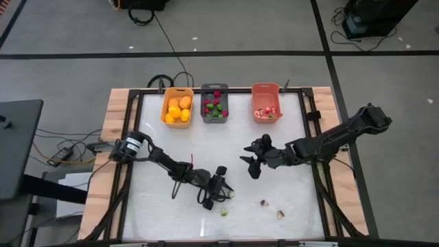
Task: Sort produce into baskets
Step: Put the green mushroom into the orange bin
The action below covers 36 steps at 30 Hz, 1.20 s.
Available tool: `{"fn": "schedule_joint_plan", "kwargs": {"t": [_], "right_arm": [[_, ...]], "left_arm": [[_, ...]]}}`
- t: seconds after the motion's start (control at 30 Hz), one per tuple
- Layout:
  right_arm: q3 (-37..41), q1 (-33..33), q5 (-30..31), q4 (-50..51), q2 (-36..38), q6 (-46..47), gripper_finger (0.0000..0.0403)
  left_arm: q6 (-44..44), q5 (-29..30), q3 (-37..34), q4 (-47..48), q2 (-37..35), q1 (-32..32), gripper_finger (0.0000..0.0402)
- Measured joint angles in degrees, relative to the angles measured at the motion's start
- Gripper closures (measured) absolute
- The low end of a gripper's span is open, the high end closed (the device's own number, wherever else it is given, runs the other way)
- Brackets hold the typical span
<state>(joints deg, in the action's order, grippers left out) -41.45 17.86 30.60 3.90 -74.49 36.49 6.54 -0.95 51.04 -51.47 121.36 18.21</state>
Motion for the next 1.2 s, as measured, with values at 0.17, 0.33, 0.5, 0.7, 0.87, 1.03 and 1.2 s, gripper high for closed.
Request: {"fn": "schedule_joint_plan", "kwargs": {"t": [0.17, 0.33, 0.5, 0.7, 0.87, 1.03, 1.2], "right_arm": [[0.0, 0.0, -0.5, -2.5, -3.6, 0.0, 0.0190], [0.0, 1.2, -2.0, -3.4, -5.7, 1.5, 0.0190], [0.0, 3.8, -6.3, -2.8, -7.0, 4.0, 0.0191], [-0.1, 6.7, -21.8, -3.7, -10.2, 4.1, 0.0190], [-0.1, 9.3, -26.8, -9.1, -16.4, 1.7, 0.0190], [-1.7, 11.2, -23.7, -11.6, -22.2, -2.5, 0.0190], [-3.3, 12.0, -16.6, -11.3, -24.3, -4.8, 0.0207]], "left_arm": [[-3.2, 0.0, 1.0, 7.6, -0.1, -1.8, 0.0277], [-6.4, 0.3, 0.9, 7.0, -0.1, -2.9, 0.0352], [-7.2, -0.4, 0.8, 3.4, 0.0, -3.0, 0.0393], [-7.3, -0.9, 0.8, 4.5, 0.0, -2.9, 0.0356], [-8.9, 2.4, 0.8, 4.7, 0.0, -3.2, 0.0343], [-10.3, 4.2, 0.8, 4.7, 0.0, -3.9, 0.0342], [-11.3, 4.3, 0.8, 4.8, 0.0, -4.0, 0.0341]]}}
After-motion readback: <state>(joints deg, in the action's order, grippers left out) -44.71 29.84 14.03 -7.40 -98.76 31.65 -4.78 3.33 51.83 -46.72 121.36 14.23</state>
